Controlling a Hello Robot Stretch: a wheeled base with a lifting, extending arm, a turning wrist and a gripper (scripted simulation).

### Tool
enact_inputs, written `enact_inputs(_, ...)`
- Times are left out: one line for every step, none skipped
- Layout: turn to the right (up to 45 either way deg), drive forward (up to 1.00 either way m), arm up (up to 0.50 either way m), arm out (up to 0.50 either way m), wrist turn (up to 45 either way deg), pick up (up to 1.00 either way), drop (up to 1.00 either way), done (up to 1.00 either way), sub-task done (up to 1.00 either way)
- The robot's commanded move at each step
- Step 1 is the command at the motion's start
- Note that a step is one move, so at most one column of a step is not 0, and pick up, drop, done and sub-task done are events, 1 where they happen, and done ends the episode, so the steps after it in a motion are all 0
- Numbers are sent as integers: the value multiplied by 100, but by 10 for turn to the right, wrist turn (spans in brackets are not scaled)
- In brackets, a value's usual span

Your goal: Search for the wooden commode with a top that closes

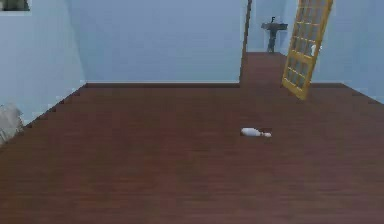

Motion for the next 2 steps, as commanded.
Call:
enact_inputs(0, 100, 0, 0, 0, 0, 0, 0, 0)
enact_inputs(0, 90, 0, 0, 0, 0, 0, 0, 0)
